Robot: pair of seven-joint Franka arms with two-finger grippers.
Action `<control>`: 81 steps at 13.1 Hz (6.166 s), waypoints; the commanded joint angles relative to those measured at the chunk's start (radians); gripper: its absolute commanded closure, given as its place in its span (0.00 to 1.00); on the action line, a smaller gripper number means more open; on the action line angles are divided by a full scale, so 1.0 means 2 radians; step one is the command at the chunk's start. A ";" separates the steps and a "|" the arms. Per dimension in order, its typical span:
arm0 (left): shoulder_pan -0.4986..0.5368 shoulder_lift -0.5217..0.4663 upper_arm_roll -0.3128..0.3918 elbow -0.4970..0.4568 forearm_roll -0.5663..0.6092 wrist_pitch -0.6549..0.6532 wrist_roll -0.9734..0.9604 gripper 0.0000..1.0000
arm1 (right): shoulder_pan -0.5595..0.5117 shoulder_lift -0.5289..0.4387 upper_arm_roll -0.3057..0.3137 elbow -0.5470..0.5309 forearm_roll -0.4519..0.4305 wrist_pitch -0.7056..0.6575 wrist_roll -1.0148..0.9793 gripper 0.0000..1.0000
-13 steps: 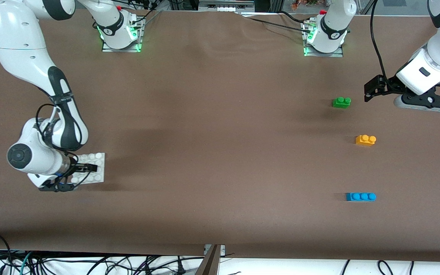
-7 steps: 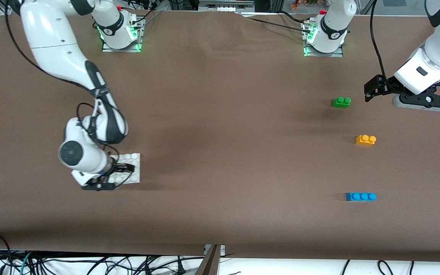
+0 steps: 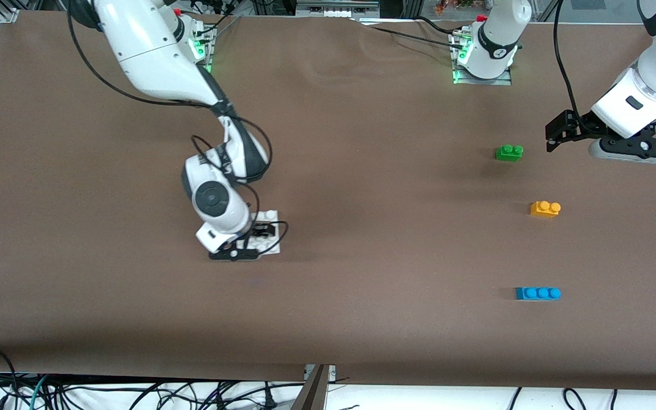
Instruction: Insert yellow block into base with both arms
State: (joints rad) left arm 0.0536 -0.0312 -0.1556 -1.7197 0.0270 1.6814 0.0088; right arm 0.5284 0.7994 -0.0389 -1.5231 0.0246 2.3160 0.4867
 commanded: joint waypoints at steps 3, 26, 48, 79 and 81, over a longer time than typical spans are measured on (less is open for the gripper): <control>-0.001 0.006 -0.001 0.015 0.011 -0.012 0.001 0.00 | 0.058 0.062 0.007 0.053 0.016 0.016 0.102 0.00; 0.003 0.010 0.004 0.012 0.010 -0.027 0.002 0.00 | 0.022 -0.041 -0.009 0.198 0.012 -0.198 -0.015 0.00; 0.082 0.088 0.009 -0.011 0.011 0.057 0.063 0.00 | -0.253 -0.325 -0.046 0.038 -0.009 -0.331 -0.321 0.00; 0.150 0.220 0.009 -0.207 0.047 0.386 0.180 0.04 | -0.252 -0.316 -0.047 0.043 -0.008 -0.328 -0.320 0.00; 0.150 0.220 0.009 -0.207 0.047 0.386 0.180 0.06 | -0.252 -0.315 -0.047 0.043 -0.008 -0.328 -0.319 0.00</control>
State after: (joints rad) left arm 0.3419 0.4358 -0.1314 -2.1123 0.0974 2.4430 0.3499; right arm 0.0310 0.1793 -0.1400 -1.4275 0.0159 1.6629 -0.1373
